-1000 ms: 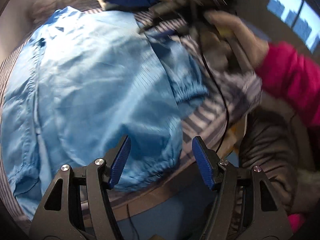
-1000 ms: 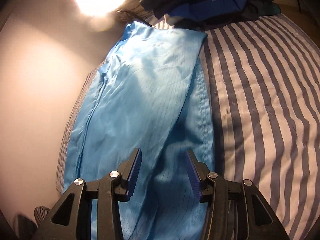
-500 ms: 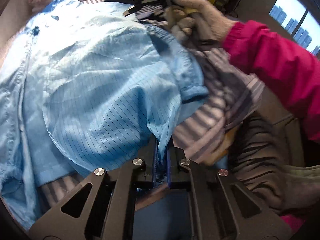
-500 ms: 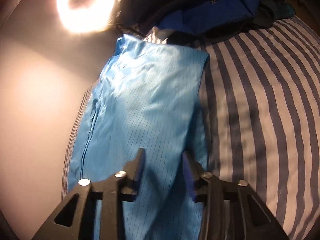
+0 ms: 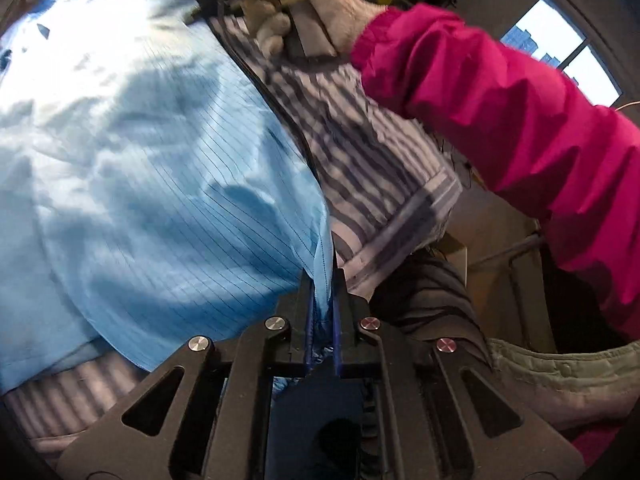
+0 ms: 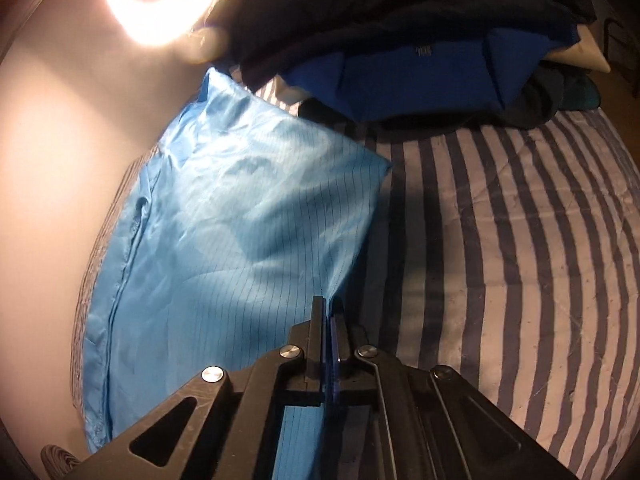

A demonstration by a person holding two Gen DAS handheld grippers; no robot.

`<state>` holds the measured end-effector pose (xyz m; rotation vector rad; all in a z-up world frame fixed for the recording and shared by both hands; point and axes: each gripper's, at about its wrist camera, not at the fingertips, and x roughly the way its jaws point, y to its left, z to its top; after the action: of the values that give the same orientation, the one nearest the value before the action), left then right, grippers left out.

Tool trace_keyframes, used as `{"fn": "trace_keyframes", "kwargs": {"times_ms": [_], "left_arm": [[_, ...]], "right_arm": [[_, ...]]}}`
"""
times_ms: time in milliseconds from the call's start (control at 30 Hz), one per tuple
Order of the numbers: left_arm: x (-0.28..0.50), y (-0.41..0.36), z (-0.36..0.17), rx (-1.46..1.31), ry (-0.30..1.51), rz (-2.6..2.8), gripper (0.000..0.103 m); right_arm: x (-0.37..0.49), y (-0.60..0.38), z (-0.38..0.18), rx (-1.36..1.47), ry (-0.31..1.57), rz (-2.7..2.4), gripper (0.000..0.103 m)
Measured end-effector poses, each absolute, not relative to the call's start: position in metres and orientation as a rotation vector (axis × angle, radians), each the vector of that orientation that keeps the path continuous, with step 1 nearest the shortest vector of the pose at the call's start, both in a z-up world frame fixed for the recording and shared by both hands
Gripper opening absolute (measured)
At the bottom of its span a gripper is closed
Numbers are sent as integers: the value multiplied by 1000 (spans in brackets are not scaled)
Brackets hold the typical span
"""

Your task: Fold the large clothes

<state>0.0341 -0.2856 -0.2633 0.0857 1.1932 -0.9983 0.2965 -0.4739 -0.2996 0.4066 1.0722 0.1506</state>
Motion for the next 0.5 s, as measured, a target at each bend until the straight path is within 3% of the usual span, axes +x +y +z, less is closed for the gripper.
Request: {"fn": "trace_keyframes", "kwargs": {"times_ms": [33,67,100,167,267,500], "left_arm": [[33,-288,-267,102,1209,-993,5],[31,-288,-268,111,1222,-994,11],[31,-289,-268,115,1235,-995,19],[31,-281,-264,87,1234,-992,24],[31,-259,-247,69,1189,-983,24],[58,-213,-235,-4,1100,-816,24]], "right_arm": [[295,-474,-302,412,1075,157,7],[292,-476,-304,424,1078,160,20],[285,-480,-305,439,1069,165,25],[270,-486,-305,463,1065,176,25],[235,-499,-304,564,1065,215,38],[160,-500,-321,707,1040,302,38]]}}
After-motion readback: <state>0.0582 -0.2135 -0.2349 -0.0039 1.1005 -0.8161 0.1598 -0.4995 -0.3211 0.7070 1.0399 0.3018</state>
